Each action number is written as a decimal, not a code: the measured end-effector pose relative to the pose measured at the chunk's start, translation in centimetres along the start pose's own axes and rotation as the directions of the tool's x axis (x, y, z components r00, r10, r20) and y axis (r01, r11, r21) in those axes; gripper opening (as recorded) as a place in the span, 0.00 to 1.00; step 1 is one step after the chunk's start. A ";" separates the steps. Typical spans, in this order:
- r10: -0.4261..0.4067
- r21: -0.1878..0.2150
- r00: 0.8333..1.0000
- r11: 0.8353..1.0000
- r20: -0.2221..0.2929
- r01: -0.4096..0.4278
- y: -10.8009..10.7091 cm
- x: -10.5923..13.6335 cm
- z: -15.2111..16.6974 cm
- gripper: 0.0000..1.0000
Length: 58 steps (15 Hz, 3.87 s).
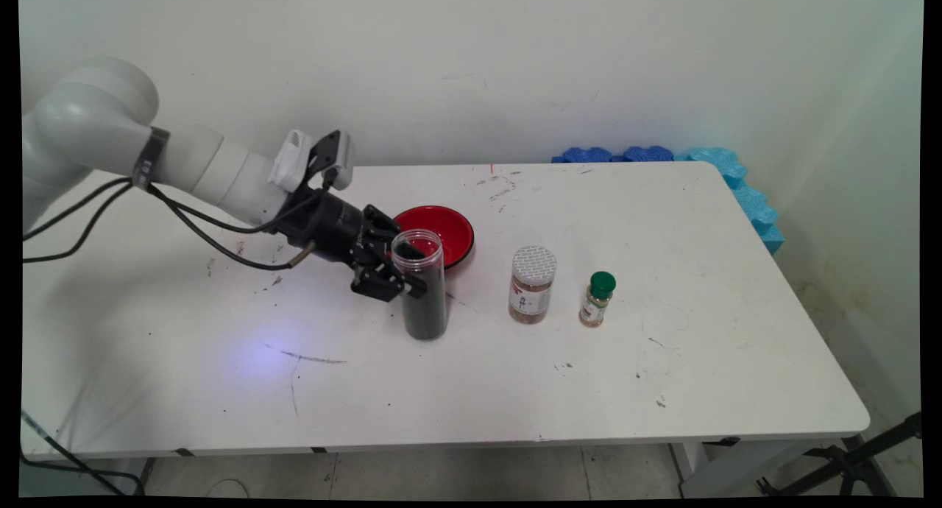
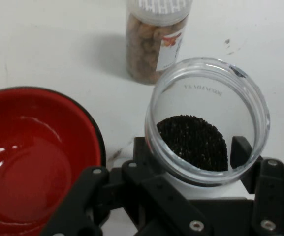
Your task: Pour the black seasoning powder in the red bowl
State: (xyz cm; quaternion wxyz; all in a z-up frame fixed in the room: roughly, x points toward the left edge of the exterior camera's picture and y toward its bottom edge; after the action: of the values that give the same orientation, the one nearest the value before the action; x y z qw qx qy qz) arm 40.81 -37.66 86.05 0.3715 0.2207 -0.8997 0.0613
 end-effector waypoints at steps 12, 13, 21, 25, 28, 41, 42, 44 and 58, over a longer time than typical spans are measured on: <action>0.099 -0.038 0.993 0.994 -0.063 -0.102 0.5 4.0 -6.7 0.00; 0.099 -0.039 0.993 0.994 -0.067 -0.102 0.4 4.5 -7.3 0.00; 0.059 -0.047 0.994 0.997 -0.091 -0.063 -0.5 7.8 -12.4 0.00; 0.051 -0.049 0.994 0.997 -0.101 -0.056 -0.8 9.1 -14.5 0.00; 0.015 -0.058 0.995 0.998 -0.104 -0.021 -1.1 9.8 -15.4 0.00; -0.282 -0.076 0.958 0.958 -0.047 0.278 -3.0 9.9 -14.7 0.00; -0.304 -0.079 0.952 0.951 -0.038 0.300 -3.1 9.7 -14.4 0.00; -0.349 -0.089 0.937 0.934 -0.031 0.345 -3.5 9.5 -13.7 0.00; -0.628 -0.101 0.778 0.773 0.014 0.626 -6.5 8.0 -9.7 0.00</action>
State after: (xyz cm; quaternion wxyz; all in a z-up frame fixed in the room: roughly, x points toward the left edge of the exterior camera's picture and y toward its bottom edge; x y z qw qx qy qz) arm 44.84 -43.61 98.22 0.3905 0.4883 -0.7728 -0.1089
